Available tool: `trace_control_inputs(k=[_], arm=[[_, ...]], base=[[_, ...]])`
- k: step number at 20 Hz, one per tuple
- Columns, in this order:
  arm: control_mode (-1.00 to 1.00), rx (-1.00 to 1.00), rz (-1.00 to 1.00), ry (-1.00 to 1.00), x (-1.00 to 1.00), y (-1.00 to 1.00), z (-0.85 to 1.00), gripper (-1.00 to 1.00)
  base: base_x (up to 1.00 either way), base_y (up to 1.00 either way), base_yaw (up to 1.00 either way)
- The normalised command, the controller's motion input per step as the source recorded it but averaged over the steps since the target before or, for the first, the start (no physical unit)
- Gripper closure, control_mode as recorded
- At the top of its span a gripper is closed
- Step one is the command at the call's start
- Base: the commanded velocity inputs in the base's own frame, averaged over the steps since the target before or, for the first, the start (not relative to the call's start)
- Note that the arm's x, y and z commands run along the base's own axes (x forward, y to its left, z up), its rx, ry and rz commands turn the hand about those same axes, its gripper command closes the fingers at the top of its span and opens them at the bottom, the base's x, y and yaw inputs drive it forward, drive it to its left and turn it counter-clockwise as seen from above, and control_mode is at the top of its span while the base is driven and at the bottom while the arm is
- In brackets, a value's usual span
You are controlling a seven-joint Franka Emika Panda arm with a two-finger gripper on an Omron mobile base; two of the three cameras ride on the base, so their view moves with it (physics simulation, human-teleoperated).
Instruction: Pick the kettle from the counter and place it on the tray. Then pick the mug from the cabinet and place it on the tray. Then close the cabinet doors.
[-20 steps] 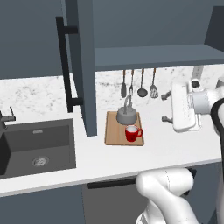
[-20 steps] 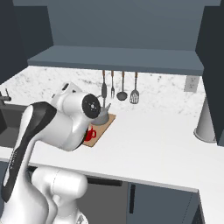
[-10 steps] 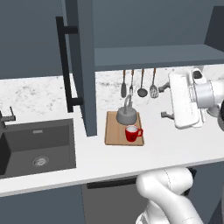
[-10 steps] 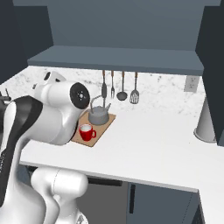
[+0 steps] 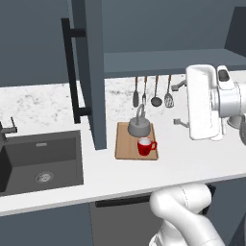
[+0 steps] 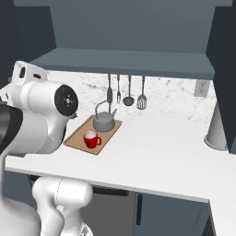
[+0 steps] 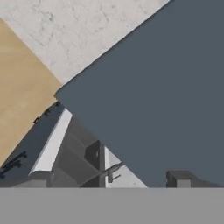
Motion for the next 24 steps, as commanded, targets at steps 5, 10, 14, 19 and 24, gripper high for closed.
trace_control_inputs(k=[5,10,14,19,24], arm=[[-1.00,0.00,0.00,-0.16,-0.37,0.44,0.30,-1.00],[-1.00,0.00,0.00,-0.08,-0.34,0.64,0.18,-1.00],[-1.00,0.00,0.00,-0.07,-0.38,0.67,0.06,-1.00],[-1.00,0.00,0.00,-0.08,-0.42,0.51,0.05,-1.00],[-1.00,0.00,0.00,-0.17,-0.40,0.31,0.18,-1.00]], base=[[0.00,0.00,0.00],[0.00,0.00,0.00],[0.00,0.00,0.00],[0.00,0.00,0.00],[0.00,0.00,0.00]])
